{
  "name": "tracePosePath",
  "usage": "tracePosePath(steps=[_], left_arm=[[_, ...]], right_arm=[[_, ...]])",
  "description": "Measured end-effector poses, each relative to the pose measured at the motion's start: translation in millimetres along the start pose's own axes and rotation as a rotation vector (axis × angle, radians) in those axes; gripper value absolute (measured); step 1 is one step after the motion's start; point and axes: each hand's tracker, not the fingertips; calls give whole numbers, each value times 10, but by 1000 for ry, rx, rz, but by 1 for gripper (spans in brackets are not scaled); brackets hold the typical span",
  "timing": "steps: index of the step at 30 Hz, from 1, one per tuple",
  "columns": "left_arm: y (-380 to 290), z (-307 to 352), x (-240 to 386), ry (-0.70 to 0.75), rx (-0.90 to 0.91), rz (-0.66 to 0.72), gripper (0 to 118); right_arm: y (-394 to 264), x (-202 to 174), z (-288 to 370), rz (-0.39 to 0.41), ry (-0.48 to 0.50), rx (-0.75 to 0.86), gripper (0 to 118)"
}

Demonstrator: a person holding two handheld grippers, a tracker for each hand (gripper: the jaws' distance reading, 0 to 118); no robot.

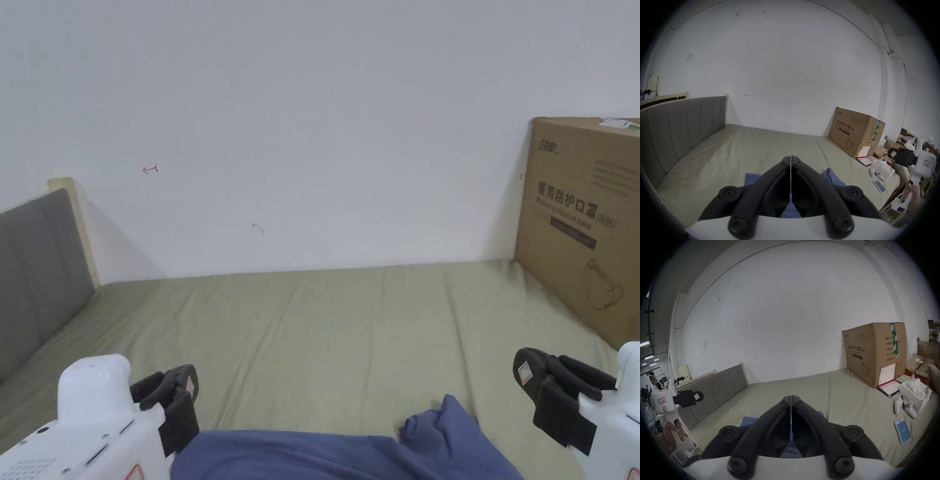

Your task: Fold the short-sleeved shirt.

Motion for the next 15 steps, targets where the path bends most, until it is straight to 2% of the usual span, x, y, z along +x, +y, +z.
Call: tracePosePath(steps=[3, 7, 12, 15], left_arm=[[184, -351, -194, -67, -116, 1, 0], [246, -1289, -699, -58, -449, 21, 0], [-199, -2345, -1392, 33, -723, 149, 0], [-501, -2741, -1663, 103, -766, 121, 4]], right_arm=[[60, 12, -176, 20, 40, -39, 1], [58, 74, -484, -12, 50, -94, 1], [-113, 200, -779, -29, 37, -146, 1], [-254, 282, -965, -39, 29, -197, 1]])
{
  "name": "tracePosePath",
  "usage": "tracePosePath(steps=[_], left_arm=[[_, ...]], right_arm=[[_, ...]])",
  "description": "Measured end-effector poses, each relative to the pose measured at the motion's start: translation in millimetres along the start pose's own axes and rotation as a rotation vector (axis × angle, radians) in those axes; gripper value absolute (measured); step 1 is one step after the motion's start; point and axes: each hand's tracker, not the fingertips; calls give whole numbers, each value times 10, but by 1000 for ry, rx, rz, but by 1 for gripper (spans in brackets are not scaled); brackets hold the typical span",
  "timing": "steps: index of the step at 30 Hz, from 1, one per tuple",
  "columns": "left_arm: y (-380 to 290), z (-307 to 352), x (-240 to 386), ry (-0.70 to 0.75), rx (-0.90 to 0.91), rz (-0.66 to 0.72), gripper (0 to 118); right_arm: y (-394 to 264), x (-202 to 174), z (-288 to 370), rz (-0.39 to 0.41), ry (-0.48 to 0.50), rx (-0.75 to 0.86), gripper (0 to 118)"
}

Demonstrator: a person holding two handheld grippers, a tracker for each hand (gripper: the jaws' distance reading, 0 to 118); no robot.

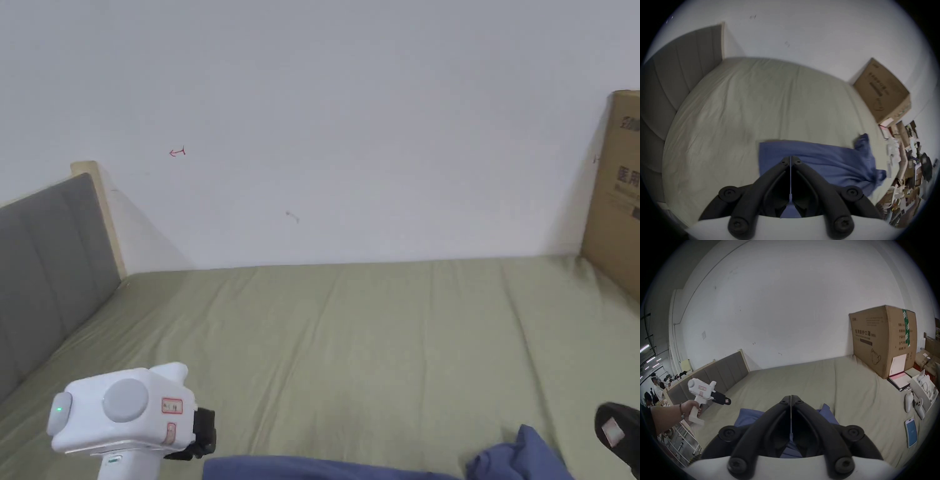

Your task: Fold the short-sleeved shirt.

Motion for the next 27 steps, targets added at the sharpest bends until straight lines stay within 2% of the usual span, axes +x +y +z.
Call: tracePosePath(steps=[1, 2, 3, 4, 9, 13, 15, 17, 19, 20, 22, 23, 24, 27], left_arm=[[24, -123, -51, 5, 4, -6, 18], [54, -273, -116, 34, -18, -16, 53], [55, -424, -165, 38, -47, -16, 103], [21, -483, -195, 29, -53, -11, 116], [-18, -925, -288, 36, -97, -12, 115], [-209, -1401, -315, 74, -306, -29, 114], [-307, -1331, -127, 146, -185, -140, 115], [-342, -1289, -13, 212, -185, -155, 110], [-386, -1097, 66, 178, -109, -207, 107], [-393, -1008, 102, 153, -75, -219, 96], [-429, -846, 156, 144, -48, -223, 39], [-437, -774, 166, 82, -37, -204, 0], [-456, -644, 113, 82, -12, -187, 0], [-520, -315, 65, 54, 74, -162, 0]], right_arm=[[-31, 16, -49, -7, -5, -18, 1], [-66, 45, -114, -17, -12, -36, 1], [-97, 76, -169, -31, -12, -50, 1], [-121, 102, -214, -43, -10, -65, 1], [-242, 223, -412, -49, -20, -114, 1], [-304, 263, -487, -50, -33, -133, 1], [-315, 287, -511, -34, -47, -136, 1], [-303, 320, -523, -25, -53, -145, 1], [-277, 445, -607, -36, -53, -168, 1], [-261, 518, -666, -48, -49, -187, 1], [-224, 704, -854, -89, -22, -271, 1], [-208, 796, -976, -111, -11, -323, 1], [-200, 906, -1151, -148, -25, -386, 1], [-207, 1166, -1601, -176, -47, -518, 2]])
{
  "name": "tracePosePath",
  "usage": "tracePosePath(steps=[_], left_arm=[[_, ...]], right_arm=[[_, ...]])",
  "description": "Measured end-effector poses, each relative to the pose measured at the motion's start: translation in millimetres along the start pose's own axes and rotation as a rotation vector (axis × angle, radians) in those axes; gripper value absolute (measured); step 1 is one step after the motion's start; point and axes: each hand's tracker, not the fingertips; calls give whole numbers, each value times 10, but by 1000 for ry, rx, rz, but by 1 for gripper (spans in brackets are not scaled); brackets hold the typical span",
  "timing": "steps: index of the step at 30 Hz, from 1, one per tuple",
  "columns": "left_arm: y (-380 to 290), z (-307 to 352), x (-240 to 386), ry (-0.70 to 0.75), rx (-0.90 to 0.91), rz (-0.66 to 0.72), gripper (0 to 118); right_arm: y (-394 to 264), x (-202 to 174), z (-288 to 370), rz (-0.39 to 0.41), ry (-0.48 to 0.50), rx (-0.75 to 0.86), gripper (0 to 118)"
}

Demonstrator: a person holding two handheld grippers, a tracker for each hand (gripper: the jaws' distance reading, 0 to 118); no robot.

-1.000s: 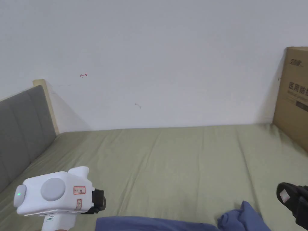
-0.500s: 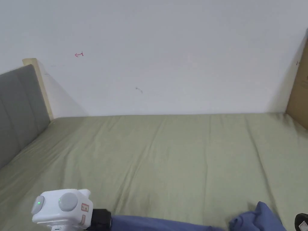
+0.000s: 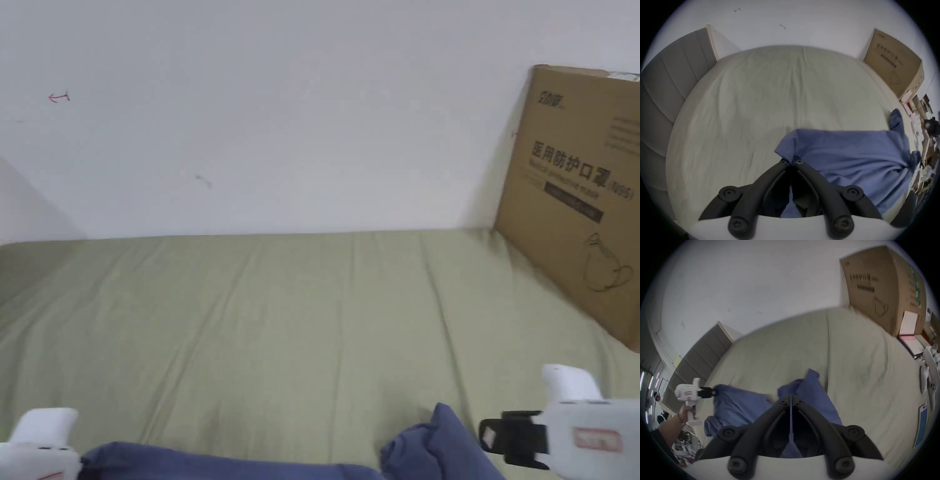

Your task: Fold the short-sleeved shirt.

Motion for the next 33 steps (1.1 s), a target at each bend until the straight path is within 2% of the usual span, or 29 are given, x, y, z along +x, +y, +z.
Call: tracePosePath(steps=[2, 3, 4, 5, 6, 7, 8, 11, 14, 16, 17, 18, 19, 21, 23, 24, 25, 30, 33], left_arm=[[27, 230, 3, -19, 17, 13, 0], [0, 320, -21, -17, 17, 14, 0], [-7, 397, -50, -17, 18, 15, 0], [-6, 450, -75, -18, 19, 16, 0], [-44, 508, -106, -17, 18, 18, 0], [-84, 548, -140, -14, 10, 20, 0], [-117, 576, -164, -11, 2, 22, 0], [-168, 633, -209, -21, -21, 38, 0], [-204, 633, -213, -21, -41, 49, 0], [-249, 643, -176, -22, -49, 41, 0], [-234, 651, -150, -18, -51, 32, 0], [-243, 668, -126, -15, -52, 26, 0], [-251, 688, -110, -15, -50, 28, 0], [-250, 793, -93, -22, -31, 47, 0], [-240, 924, -69, -29, 14, 54, 0], [-229, 1001, -50, -27, 45, 43, 0], [-204, 1125, -19, -26, 87, 19, 0], [0, 1641, 133, -63, 211, 31, 0], [205, 1970, 217, -62, 286, -2, 0]], right_arm=[[144, 106, -240, -25, -44, -31, 3], [227, 171, -376, -41, -70, -68, 12], [290, 237, -514, -60, -95, -91, 25], [326, 284, -630, -65, -130, -115, 49], [345, 317, -771, -53, -158, -191, 83], [332, 357, -883, -42, -183, -217, 93], [323, 387, -978, -24, -212, -263, 94], [213, 473, -1254, -13, -289, -369, 94], [170, 289, -1172, 87, -322, -309, 89], [135, 180, -1109, 121, -291, -315, 60], [120, 136, -1085, 145, -278, -330, 41], [88, 55, -1030, 172, -254, -343, 12], [66, 23, -994, 197, -257, -345, 1], [73, 36, -731, 173, -235, -248, 1], [133, 106, -426, 62, -158, -155, 1], [160, 150, -186, -38, -38, -102, 1], [184, 148, 65, -72, 17, -59, 1], [325, -111, 1122, 35, 26, 90, 0], [492, -239, 1713, 31, 40, 187, 0]])
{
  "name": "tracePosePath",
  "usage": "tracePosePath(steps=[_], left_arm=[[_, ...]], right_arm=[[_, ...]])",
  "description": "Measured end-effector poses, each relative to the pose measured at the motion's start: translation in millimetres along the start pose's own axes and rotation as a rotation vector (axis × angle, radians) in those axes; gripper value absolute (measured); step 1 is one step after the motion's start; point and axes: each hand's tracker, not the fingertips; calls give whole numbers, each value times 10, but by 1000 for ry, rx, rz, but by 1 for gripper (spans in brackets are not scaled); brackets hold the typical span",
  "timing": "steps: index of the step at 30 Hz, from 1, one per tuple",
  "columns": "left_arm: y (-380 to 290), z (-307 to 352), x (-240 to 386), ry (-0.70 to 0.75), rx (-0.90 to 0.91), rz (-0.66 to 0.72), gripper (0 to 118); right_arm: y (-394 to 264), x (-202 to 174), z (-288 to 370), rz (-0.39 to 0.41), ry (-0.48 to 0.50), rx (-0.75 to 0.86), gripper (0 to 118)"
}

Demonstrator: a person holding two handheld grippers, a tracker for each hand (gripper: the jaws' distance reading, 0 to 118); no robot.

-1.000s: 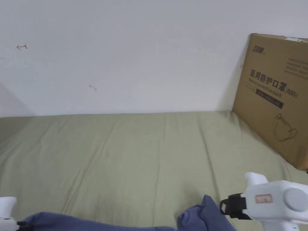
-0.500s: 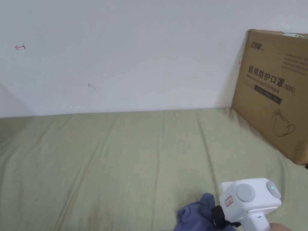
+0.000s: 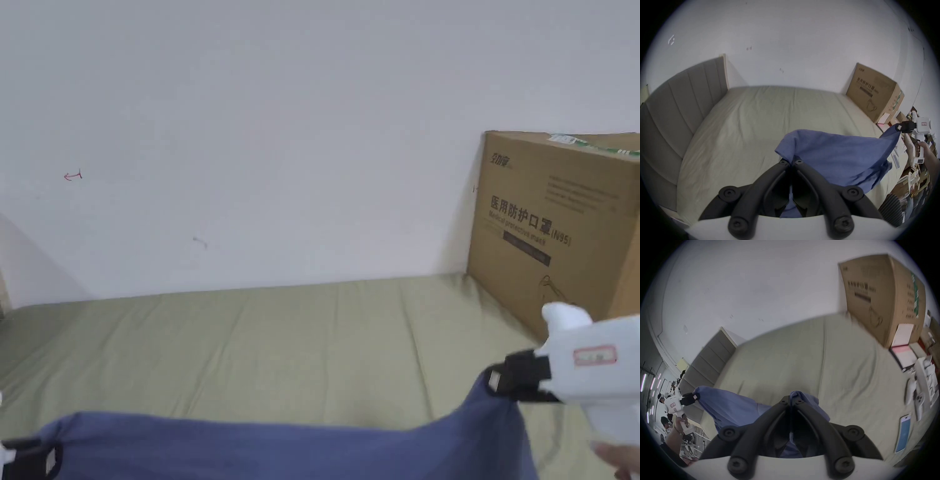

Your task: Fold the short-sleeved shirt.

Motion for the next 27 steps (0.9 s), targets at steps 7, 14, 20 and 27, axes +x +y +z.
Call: tracePosePath(steps=[7, 14, 20, 27], left_arm=[[872, 398, 158, -1, 157, -16, 0], [1754, 466, 210, 15, 259, 0, 0], [2419, 209, 174, 55, 337, 39, 0], [2878, -375, 146, 65, 418, 114, 0]], right_arm=[[841, -544, 732, 73, -23, 154, 0], [1797, -931, 752, 121, -63, 258, 0], [2643, -1117, 495, 80, -157, 375, 0], [3417, -1272, 288, 137, -256, 516, 0]])
